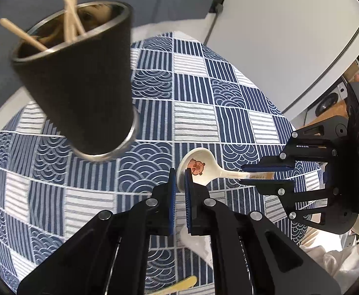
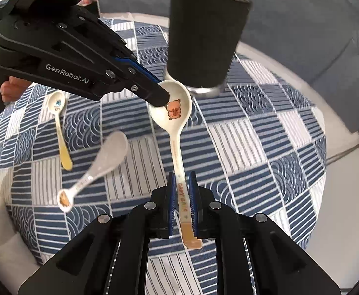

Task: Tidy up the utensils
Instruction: 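Grasp a white spoon's handle with the right tool while the left tool pinches its bowl, then carry the white spoon with both tools above the black holder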

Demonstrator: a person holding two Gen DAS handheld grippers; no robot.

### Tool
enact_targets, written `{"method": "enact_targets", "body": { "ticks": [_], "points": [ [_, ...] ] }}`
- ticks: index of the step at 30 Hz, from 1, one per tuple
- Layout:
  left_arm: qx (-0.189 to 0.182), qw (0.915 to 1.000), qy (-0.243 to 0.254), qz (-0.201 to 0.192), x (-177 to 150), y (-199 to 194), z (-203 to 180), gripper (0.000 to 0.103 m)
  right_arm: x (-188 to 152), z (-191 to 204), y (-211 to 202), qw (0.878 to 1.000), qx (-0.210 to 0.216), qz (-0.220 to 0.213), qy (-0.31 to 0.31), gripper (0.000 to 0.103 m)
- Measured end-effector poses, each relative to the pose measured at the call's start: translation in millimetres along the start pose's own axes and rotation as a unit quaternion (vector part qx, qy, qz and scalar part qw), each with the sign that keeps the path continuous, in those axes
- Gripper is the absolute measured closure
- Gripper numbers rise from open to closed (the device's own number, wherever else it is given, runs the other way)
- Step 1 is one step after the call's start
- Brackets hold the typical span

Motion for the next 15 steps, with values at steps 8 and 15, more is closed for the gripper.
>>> {"method": "enact_targets", "body": {
  "ticks": [8, 15],
  "points": [
    [0.027, 0.9990, -0.019, -0.029, -15, -39, 20, 0.096, 33, 18, -15, 0.999, -0.001, -0.021, -0.029, 0.093],
    [0.049, 0.9961, -0.036, -0.063, -25, -81, 41, 0.096, 65, 36, -32, 0.997, -0.005, -0.045, -0.061, 0.092]
  ]
}}
Point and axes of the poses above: each gripper's, at about its wrist camera, not at the fingertips, and y roughly the way its jaws point, z to its left, x to its top, the point moved 4 cm from there along y, roughly the way its jaws point, and after that the axes turned 5 degrees about z, right-handed, at the moved point
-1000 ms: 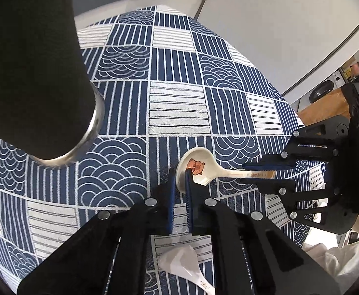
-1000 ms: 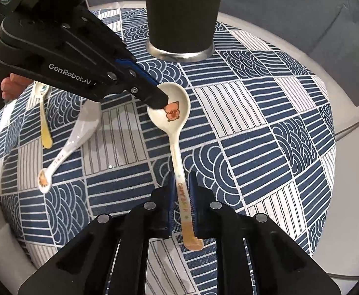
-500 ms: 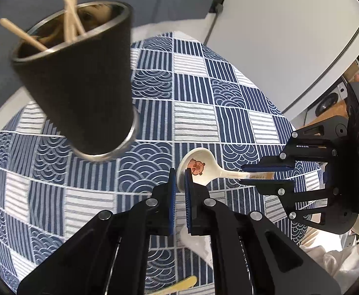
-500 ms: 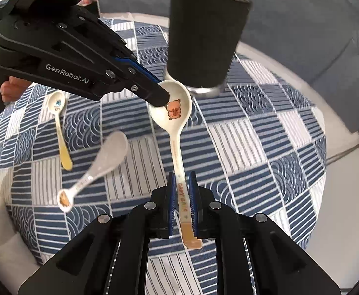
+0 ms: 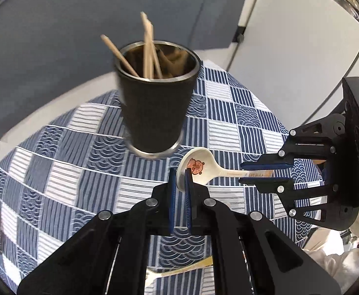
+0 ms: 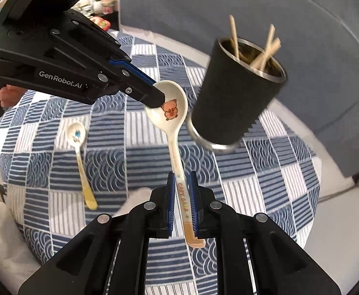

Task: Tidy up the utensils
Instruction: 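Carry the white spoon with both tools above the black holder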

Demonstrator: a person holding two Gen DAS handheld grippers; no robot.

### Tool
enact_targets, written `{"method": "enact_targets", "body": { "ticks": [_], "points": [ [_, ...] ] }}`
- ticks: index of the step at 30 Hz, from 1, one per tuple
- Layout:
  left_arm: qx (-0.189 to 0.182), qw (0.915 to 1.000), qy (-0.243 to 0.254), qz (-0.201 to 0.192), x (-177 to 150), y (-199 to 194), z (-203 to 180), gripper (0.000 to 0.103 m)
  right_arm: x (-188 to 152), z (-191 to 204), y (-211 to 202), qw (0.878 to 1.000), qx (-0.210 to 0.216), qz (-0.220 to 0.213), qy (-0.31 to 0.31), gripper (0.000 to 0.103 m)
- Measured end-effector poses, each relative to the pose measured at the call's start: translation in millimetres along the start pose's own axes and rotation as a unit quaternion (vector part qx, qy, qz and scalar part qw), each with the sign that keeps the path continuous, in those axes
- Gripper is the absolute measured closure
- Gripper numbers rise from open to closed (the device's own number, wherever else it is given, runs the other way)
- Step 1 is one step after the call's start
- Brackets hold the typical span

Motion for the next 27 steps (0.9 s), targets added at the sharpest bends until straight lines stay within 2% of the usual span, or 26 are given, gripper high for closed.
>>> {"method": "enact_targets", "body": {
  "ticks": [11, 15, 27],
  "points": [
    [0.064, 0.9970, -0.011, -0.042, 24, -65, 29, 0.096, 67, -2, -28, 0.997, 0.005, -0.052, -0.055, 0.092],
    [0.079, 0.9944, -0.036, -0.059, 39, -90, 41, 0.097, 88, -11, -34, 0.994, 0.012, -0.070, -0.080, 0.092],
    [0.147, 0.9849, -0.066, -0.063, 85, -121, 45, 0.097, 122, -49, -46, 0.984, 0.052, -0.125, -0.118, 0.093]
  ]
}}
Point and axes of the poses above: each gripper's, at about its wrist camera, not at the fingertips, and y roughly the way its jaws point, z to its left, x to its top, the point moved 4 cm from there along y, roughly the way its jaws point, and after that the axes turned 5 degrees about z, right-handed, at the moved point
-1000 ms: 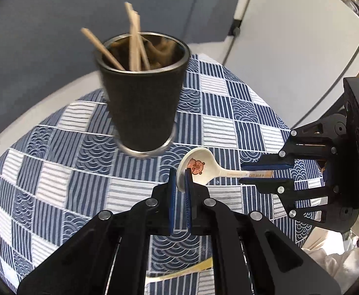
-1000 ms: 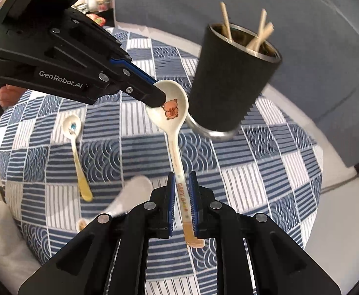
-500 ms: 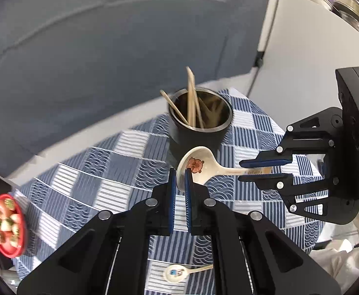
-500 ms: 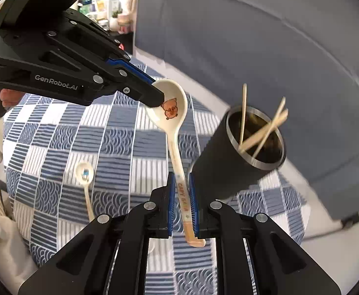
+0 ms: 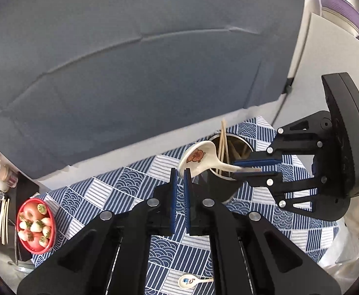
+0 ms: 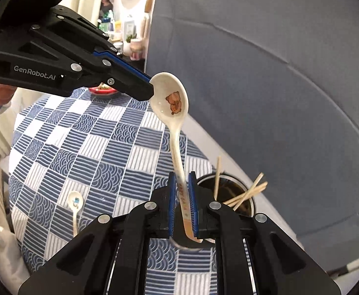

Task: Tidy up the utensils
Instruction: 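Carry the white spoon with both tools above the black holder, then open both tools to drop the spoon into the black holder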

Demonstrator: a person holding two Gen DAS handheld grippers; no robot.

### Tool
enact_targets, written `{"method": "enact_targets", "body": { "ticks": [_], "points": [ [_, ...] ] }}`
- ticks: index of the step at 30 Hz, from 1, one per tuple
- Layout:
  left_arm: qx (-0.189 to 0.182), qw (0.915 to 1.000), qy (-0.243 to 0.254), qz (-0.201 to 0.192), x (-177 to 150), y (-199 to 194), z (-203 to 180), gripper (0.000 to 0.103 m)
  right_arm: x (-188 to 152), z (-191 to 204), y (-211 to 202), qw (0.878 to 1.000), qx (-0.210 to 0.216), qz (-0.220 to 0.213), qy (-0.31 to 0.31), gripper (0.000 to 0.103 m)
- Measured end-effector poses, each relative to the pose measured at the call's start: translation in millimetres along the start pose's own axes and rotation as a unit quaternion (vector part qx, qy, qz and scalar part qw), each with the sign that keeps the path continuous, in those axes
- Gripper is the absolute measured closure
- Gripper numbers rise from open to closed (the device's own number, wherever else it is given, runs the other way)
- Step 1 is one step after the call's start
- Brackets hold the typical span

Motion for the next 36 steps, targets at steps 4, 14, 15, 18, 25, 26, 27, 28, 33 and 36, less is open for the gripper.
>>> {"method": "enact_targets", "body": {
  "ticks": [4, 14, 15, 18, 25, 26, 27, 28, 33, 36],
  "points": [
    [0.008, 1.0000, 0.000, 0.005, 16, 2, -7, 0.097, 0, -16, 1, 1.000, 0.017, -0.018, -0.014, 0.095],
    [0.046, 0.9983, 0.006, 0.036, 45, 21, -24, 0.097, -10, -53, 14, 0.995, 0.061, -0.074, -0.013, 0.095],
    [0.049, 0.9980, 0.009, 0.040, 47, 22, -25, 0.097, -11, -56, 16, 0.995, 0.068, -0.078, -0.010, 0.095],
    [0.058, 0.9969, 0.016, 0.051, 52, 27, -31, 0.097, -15, -61, 24, 0.993, 0.080, -0.085, -0.001, 0.095],
    [0.048, 0.9958, 0.025, 0.073, 54, 48, -50, 0.099, -23, -67, 37, 0.991, 0.095, -0.088, 0.015, 0.096],
    [0.044, 0.9957, 0.025, 0.077, 53, 52, -52, 0.099, -24, -67, 38, 0.992, 0.096, -0.086, 0.016, 0.096],
    [0.044, 0.9956, 0.027, 0.078, 52, 54, -54, 0.099, -26, -67, 38, 0.991, 0.098, -0.086, 0.016, 0.096],
    [0.046, 0.9954, 0.029, 0.079, 51, 56, -56, 0.099, -27, -67, 37, 0.991, 0.099, -0.087, 0.016, 0.096],
    [0.055, 0.9967, 0.011, 0.059, 43, 51, -54, 0.031, -42, -73, 30, 0.994, 0.067, -0.084, 0.024, 0.069],
    [0.051, 0.9973, -0.001, 0.052, 33, 48, -48, 0.023, -53, -79, 22, 0.994, 0.060, -0.084, 0.044, 0.040]
  ]
}}
Point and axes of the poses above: each gripper's, at about its wrist camera, not at the fingertips, and y roughly the way its jaws point, z to its left, x to its top, the point moved 4 cm from there along y, roughly the way its jaws point, and after that the axes turned 5 degrees about z, right-handed, at the moved point
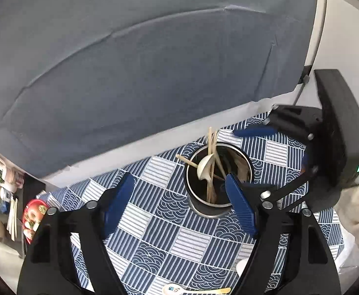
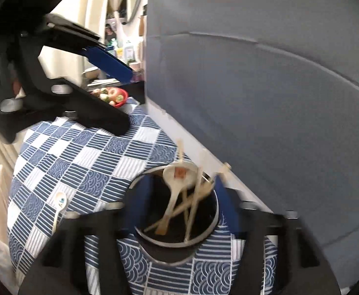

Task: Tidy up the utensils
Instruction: 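Open both tools to drop the spoon into the black holder, then move both tools back toward the remaining white spoon on the cloth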

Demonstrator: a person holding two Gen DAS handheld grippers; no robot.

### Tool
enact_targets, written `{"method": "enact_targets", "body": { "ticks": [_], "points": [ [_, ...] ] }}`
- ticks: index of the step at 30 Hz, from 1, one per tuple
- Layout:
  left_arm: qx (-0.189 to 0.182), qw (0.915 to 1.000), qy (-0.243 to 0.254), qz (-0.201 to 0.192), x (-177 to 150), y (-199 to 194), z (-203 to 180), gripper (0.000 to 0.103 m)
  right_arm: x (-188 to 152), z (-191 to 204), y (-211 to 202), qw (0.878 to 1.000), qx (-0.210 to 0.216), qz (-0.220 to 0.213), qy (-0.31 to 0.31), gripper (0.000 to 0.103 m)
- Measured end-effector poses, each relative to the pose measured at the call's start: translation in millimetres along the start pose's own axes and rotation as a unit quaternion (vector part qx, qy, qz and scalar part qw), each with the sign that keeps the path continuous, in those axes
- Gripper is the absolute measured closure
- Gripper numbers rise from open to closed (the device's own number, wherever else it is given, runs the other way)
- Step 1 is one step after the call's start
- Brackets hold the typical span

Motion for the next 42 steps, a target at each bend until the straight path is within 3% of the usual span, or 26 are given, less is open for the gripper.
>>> {"method": "enact_targets", "body": {
  "ticks": [2, 3, 12, 22, 33, 42],
  "points": [
    [0.011, 0.9999, -0.007, -0.003, -8, 2, 4, 0.009, -5, -4, -7, 1.000, -0.017, -0.004, 0.012, 0.018],
    [0.017, 0.9998, -0.013, -0.004, -13, 3, 7, 0.008, -8, -4, -12, 1.000, -0.024, -0.006, 0.017, 0.016],
    [-0.016, 0.9980, -0.057, 0.021, -56, 22, 20, 0.006, -22, -3, -19, 0.999, -0.041, 0.015, 0.032, 0.016],
    [-0.040, 0.9962, -0.076, 0.017, -91, 20, 33, 0.006, -30, 35, -20, 0.997, -0.049, 0.054, 0.021, 0.016],
    [-0.063, 0.9966, -0.051, 0.014, -138, 14, 36, 0.006, -30, 75, -32, 0.994, -0.080, 0.069, 0.027, 0.016],
    [-0.115, 0.9929, -0.025, -0.011, -167, 14, 31, 0.006, -43, 93, -32, 0.988, -0.103, 0.098, 0.065, 0.016]
  ]
}}
Point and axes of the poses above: each gripper's, at about its wrist camera, not at the fingertips, and y roughly the way its jaws point, z to its left, x to its top, the point moved 4 cm from there along y, roughly the way its jaws point, and after that the axes turned 5 degrees about z, right-handed, at the moved point
